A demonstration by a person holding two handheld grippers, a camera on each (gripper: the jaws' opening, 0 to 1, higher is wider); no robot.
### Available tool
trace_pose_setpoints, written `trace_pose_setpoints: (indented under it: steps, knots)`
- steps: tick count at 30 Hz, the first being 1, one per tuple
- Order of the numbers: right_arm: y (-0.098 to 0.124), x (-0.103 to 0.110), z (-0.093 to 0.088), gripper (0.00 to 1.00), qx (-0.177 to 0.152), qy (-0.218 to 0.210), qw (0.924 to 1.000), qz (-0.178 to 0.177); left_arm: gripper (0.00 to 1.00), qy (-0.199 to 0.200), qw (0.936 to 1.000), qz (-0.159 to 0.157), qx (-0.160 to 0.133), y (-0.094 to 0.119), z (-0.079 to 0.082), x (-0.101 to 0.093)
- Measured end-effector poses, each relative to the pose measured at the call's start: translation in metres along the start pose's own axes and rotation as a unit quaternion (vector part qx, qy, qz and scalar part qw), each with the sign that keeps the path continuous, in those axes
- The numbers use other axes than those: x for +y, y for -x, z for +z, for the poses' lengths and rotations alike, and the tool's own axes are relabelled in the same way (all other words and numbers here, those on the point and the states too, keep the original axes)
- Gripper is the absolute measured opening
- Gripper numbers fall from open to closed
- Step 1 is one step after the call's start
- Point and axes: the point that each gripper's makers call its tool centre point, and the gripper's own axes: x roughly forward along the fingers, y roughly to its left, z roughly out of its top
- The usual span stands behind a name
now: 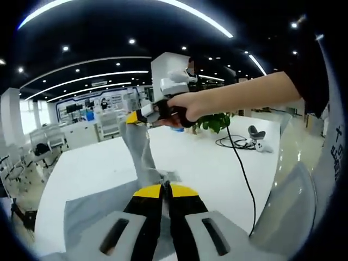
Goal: Fold the towel on the table until its edges align and the towel forms a compact rectangular stack.
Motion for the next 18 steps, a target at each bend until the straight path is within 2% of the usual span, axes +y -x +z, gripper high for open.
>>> trace_pose_setpoints:
  steps: [4, 7, 18]
  knots:
    - [-0.01, 0.007, 0.003, 0.01, -0.003, 0.0, 1.0, 0.004, 0.03, 0.008, 0.9998, 0.02, -0.003, 0.008, -0.003, 0.016]
    - [-0.02, 0.018, 0.005, 0.01, -0.003, -0.005, 0.9997, 0.022, 0.03, 0.01, 0.9993, 0.035, -0.003, 0.014, -0.005, 0.029]
    - [-0.046, 0.043, 0.003, 0.01, 0.006, 0.013, 0.999, 0.043, 0.03, 0.028, 0.9959, 0.085, -0.006, 0.038, -0.015, 0.068]
